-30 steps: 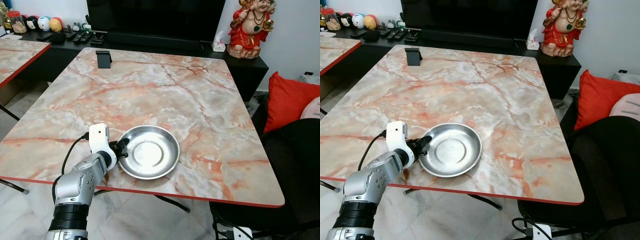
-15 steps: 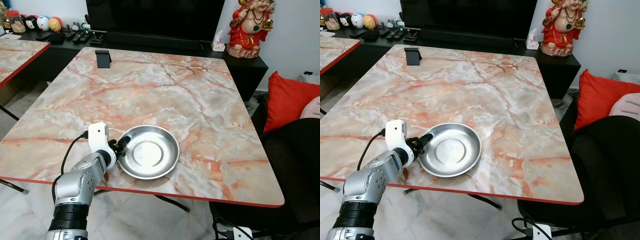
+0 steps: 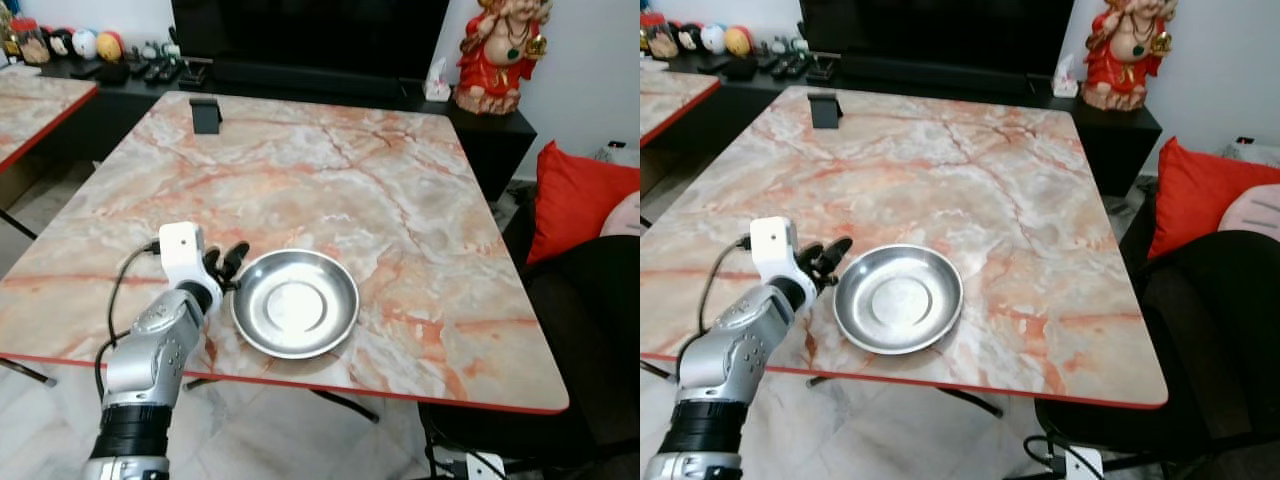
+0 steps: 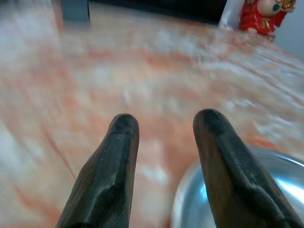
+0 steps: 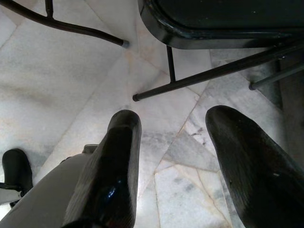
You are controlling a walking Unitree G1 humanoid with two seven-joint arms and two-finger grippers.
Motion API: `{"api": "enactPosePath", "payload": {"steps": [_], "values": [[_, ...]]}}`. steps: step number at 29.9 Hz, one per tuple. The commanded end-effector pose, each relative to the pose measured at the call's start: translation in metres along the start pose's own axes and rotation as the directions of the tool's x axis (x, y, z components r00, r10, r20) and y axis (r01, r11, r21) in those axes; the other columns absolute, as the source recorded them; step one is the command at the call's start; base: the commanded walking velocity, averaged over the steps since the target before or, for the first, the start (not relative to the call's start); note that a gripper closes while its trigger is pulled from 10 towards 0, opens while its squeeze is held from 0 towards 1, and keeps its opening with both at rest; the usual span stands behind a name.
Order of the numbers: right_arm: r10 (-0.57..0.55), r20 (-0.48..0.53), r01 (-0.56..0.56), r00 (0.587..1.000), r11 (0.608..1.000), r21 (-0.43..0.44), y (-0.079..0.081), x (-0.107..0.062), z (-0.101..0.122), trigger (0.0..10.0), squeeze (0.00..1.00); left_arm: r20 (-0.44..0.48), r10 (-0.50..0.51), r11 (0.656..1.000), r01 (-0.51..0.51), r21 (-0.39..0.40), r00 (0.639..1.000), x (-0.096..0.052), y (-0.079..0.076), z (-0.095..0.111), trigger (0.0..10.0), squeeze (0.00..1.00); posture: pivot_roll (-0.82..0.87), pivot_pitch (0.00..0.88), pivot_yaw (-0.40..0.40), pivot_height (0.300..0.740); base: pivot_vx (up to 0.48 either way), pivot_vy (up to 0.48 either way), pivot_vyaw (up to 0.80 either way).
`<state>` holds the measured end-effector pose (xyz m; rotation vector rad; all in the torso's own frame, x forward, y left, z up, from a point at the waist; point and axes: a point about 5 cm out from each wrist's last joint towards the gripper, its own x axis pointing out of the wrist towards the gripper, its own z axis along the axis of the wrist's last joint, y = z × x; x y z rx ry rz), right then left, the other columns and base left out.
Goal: Setting the table
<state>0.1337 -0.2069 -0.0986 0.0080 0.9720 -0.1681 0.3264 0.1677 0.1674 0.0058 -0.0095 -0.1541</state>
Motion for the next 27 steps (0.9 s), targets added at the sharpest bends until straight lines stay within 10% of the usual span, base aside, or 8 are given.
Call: {"api": "enactPosePath", "payload": {"steps": [1,11,27], "values": [[-0.013,0.001,0.013,1.0,1.0,0.0,-0.003,0.0,0.0,10.0,0.0,0.045,-0.007,0.996,0.003,0.094,0.999,-0.002,-0.009,0.0,10.0,0.0,0.1,0.0,-0.095,0.731,0.0,0.0,0.0],[-0.02,0.008,0.019,1.0,0.999,0.037,0.003,0.0,-0.001,10.0,0.0,0.085,-0.035,0.982,0.018,0.188,0.996,-0.005,-0.029,-0.013,10.0,0.0,0.07,0.0,-0.046,0.731,0.0,0.0,0.0],[-0.027,0.004,0.026,1.0,0.998,0.051,0.006,-0.001,-0.004,10.0,0.0,0.162,0.139,0.975,-0.164,0.153,0.977,-0.005,-0.011,-0.018,10.0,0.0,0.07,0.0,-0.048,0.731,0.0,0.0,0.0]]}}
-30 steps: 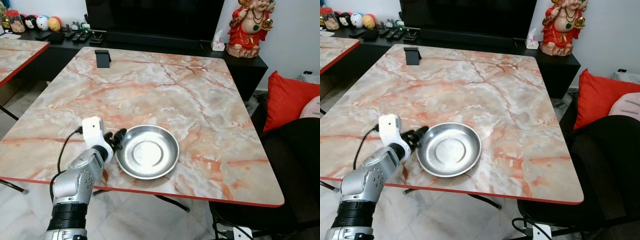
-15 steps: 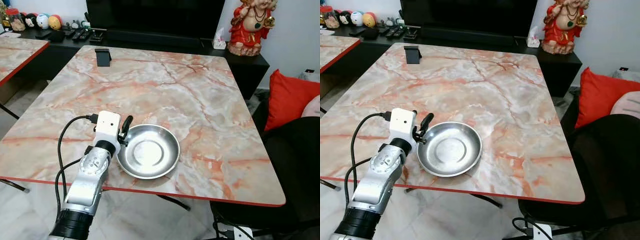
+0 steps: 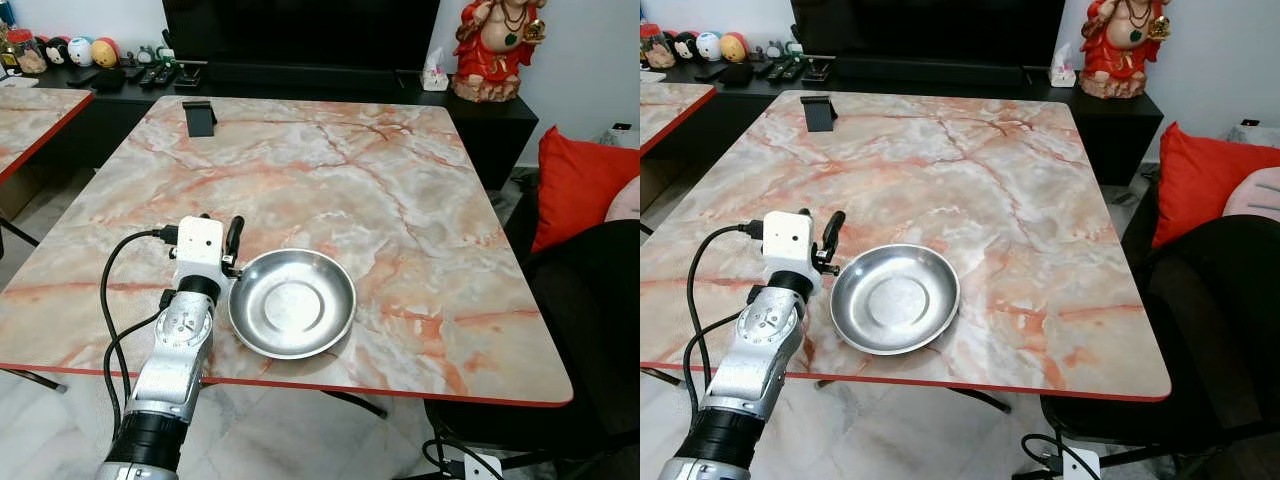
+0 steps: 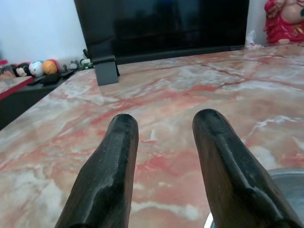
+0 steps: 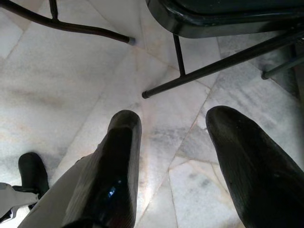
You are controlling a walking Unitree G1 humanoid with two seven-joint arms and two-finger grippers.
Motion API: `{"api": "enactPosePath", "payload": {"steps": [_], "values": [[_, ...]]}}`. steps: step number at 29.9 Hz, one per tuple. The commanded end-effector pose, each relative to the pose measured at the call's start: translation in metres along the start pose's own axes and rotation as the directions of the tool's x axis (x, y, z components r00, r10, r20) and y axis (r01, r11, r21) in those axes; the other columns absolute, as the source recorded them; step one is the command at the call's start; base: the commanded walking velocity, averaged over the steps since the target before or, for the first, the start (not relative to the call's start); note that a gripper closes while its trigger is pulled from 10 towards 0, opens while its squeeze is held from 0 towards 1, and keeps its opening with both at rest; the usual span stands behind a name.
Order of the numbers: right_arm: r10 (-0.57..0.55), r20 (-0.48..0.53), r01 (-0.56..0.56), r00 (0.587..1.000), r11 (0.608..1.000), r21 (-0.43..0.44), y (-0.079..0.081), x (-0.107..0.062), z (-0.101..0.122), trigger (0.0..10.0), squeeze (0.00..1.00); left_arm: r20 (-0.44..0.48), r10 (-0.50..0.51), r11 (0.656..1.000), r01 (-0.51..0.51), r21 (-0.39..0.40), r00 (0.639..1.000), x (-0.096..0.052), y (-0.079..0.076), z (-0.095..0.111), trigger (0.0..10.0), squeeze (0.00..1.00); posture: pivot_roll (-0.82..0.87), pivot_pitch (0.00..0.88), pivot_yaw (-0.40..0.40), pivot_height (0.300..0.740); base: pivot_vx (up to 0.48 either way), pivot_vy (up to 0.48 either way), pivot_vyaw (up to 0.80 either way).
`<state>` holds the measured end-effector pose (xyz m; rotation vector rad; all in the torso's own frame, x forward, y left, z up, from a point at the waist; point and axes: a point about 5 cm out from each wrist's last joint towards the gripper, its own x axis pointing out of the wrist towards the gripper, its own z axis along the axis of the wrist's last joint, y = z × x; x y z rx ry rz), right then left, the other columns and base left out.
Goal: Setting the table
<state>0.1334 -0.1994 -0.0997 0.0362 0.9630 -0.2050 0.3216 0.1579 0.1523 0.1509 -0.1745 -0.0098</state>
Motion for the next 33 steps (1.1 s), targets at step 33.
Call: {"api": "enactPosePath", "payload": {"steps": [33], "values": [[0.0,-0.016,0.0,1.0,1.0,0.029,0.003,-0.003,-0.01,10.0,0.0,0.029,-0.037,0.999,0.037,-0.026,0.999,-0.005,-0.011,0.001,10.0,0.0,0.1,0.0,-0.024,0.731,0.0,0.113,0.05]]}}
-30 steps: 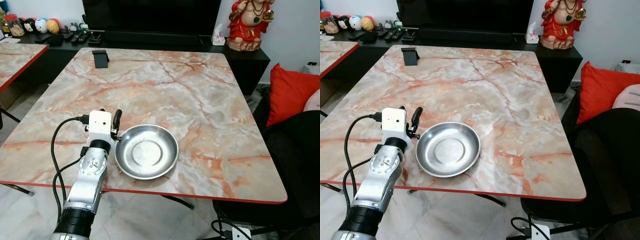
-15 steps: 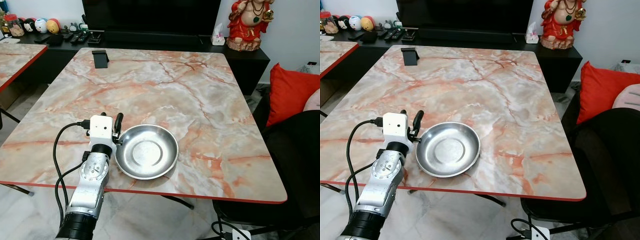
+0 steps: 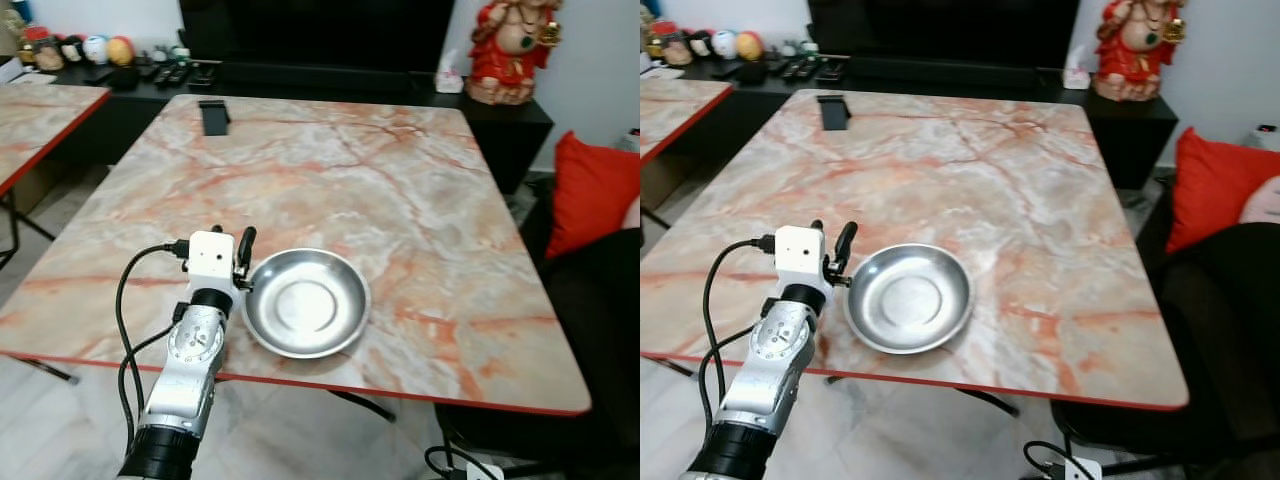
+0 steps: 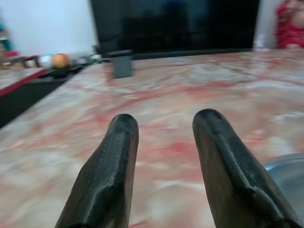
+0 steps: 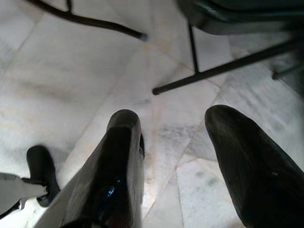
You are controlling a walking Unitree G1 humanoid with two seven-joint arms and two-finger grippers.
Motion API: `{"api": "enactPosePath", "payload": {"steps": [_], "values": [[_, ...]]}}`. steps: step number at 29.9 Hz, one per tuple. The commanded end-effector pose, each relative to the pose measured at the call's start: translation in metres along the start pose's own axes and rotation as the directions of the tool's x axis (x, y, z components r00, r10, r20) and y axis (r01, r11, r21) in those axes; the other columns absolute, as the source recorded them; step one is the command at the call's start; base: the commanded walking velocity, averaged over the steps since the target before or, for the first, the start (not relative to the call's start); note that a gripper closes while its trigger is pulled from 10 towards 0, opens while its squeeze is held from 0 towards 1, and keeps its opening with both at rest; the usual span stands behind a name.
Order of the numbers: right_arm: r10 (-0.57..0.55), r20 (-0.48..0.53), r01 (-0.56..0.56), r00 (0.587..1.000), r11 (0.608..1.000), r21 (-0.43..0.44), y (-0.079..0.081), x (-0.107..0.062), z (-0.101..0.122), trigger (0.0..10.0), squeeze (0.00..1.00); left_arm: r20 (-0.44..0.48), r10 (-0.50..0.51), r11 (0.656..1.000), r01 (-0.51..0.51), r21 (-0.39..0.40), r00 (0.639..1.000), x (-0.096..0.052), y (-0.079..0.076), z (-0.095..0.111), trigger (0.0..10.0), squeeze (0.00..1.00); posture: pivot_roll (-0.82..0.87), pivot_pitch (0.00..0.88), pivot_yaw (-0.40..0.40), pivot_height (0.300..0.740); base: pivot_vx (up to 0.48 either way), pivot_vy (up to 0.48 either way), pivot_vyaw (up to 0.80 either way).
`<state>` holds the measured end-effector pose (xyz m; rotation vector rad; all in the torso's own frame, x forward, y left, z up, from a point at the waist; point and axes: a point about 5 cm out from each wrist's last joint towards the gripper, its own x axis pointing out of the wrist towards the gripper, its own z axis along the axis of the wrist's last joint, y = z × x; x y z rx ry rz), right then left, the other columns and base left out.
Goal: Setting the table
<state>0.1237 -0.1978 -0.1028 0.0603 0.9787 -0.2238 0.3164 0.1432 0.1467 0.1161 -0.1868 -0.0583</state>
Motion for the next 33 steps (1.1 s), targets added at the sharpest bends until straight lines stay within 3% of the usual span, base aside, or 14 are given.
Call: {"api": "enactPosePath", "payload": {"steps": [1,33], "values": [[0.009,0.001,-0.009,1.0,1.0,0.003,0.0031,0.0,0.0,10.0,0.0,0.013,0.009,1.0,-0.009,0.013,1.0,0.0009,0.0044,0.0038,10.0,0.0,0.1,0.0,-0.024,0.731,0.0,0.292,0.8],[0.001,0.013,-0.001,1.0,1.0,0.014,0.0022,0.0015,0.0051,10.0,0.0,0.032,0.013,1.0,-0.013,0.001,0.999,0.0052,0.0047,0.0104,10.0,0.0,0.11,0.0,-0.022,0.731,0.0,0.307,0.03]]}}
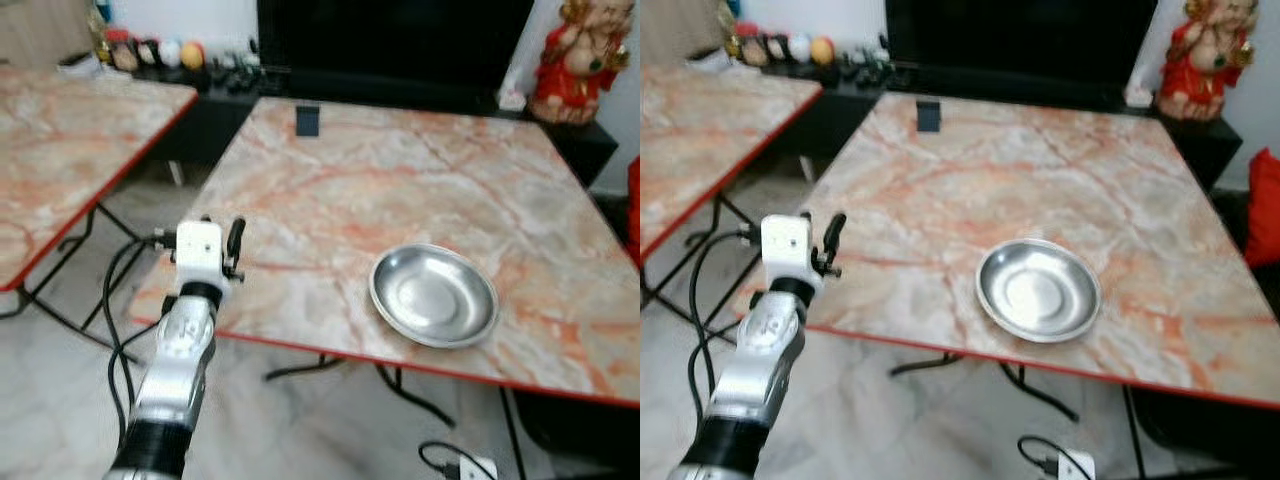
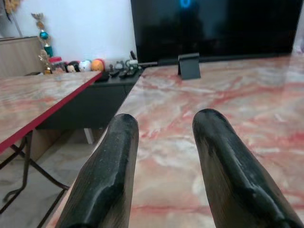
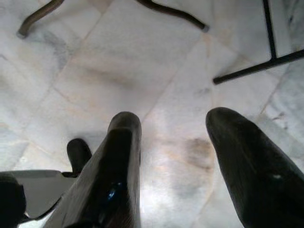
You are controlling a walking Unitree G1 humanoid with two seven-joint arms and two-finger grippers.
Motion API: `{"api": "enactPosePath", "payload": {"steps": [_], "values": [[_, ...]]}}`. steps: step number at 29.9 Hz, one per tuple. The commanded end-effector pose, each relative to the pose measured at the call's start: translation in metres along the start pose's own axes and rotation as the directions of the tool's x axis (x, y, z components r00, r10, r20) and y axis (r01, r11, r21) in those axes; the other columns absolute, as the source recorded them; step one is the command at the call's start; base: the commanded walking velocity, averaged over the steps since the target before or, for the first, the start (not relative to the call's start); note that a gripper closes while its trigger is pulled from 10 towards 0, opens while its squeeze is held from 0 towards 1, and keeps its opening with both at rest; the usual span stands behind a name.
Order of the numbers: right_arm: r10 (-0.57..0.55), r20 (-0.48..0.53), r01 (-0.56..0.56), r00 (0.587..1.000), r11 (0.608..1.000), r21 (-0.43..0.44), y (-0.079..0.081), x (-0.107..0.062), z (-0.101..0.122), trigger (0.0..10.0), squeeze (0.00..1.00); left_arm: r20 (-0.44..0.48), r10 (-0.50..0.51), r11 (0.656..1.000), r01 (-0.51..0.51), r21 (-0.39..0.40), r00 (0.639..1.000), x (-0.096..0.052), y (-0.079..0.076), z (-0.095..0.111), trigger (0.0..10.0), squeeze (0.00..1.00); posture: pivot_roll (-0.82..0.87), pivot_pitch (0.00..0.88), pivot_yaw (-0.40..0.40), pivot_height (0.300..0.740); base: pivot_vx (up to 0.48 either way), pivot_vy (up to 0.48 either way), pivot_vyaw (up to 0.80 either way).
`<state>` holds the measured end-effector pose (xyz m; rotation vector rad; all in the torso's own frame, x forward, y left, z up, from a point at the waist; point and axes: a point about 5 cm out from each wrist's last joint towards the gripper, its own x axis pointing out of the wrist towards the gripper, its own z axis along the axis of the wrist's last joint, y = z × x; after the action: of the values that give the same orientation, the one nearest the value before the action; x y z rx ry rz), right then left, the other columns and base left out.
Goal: Setting the table
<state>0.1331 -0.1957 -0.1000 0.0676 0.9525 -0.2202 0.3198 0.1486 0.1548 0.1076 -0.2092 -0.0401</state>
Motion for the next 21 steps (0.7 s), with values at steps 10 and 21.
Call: {"api": "enactPosePath", "payload": {"steps": [10,21], "values": [[-0.007,-0.013,0.007,1.0,1.0,0.017,-0.0006,-0.001,-0.0039,10.0,0.0,0.012,-0.013,1.0,0.013,0.007,1.0,0.0012,-0.0029,0.0048,10.0,0.0,0.11,0.0,-0.014,0.731,0.0,0.343,0.0],[-0.01,-0.013,0.01,1.0,1.0,0.018,-0.0021,-0.0009,-0.0036,10.0,0.0,0.009,-0.009,1.0,0.009,0.016,1.0,-0.0016,-0.0029,0.0031,10.0,0.0,0.11,0.0,-0.023,0.731,0.0,0.345,0.0]]}}
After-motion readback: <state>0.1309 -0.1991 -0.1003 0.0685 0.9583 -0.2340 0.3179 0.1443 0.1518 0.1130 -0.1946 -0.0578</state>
